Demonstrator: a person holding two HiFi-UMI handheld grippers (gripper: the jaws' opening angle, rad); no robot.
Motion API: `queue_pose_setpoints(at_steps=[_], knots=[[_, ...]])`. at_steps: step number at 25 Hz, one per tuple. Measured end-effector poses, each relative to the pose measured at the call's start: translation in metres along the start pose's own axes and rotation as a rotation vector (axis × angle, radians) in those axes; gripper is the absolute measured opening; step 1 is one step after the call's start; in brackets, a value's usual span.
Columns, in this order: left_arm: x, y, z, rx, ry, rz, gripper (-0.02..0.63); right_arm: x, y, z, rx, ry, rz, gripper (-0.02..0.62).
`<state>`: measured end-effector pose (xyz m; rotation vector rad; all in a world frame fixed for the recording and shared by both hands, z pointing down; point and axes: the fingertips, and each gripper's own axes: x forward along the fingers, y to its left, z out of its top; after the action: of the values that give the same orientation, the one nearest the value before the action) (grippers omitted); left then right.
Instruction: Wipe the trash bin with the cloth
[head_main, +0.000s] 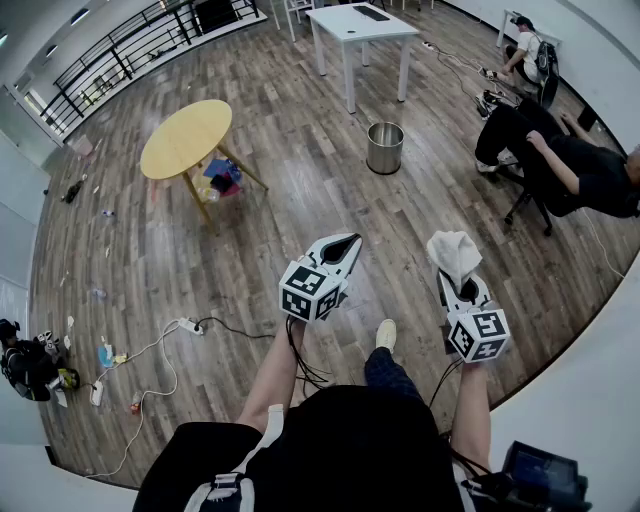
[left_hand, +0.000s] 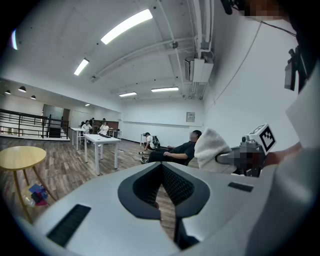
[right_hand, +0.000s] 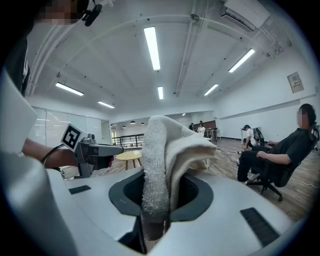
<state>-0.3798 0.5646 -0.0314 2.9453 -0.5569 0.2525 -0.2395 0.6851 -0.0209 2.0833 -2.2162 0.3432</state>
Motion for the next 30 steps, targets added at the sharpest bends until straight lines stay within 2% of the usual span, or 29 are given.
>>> queue_pose_setpoints(at_steps=[14,23,30], knots=[[0.142,0.067,0.023,-0.022,0.027,0.072,0.000,0.118,-0.122,0.028,0.011,0.026,0.077,0.083],[0.200,0.109,0.022,-0.053,0.053,0.119,0.000,0.182,-0.170,0.033,0.021,0.060,0.121,0.084],[0.260,0.167,0.024,-0.065,0.059,0.133,0.000,0.253,-0.210,0.035,0.025,0.079,0.132,0.084]])
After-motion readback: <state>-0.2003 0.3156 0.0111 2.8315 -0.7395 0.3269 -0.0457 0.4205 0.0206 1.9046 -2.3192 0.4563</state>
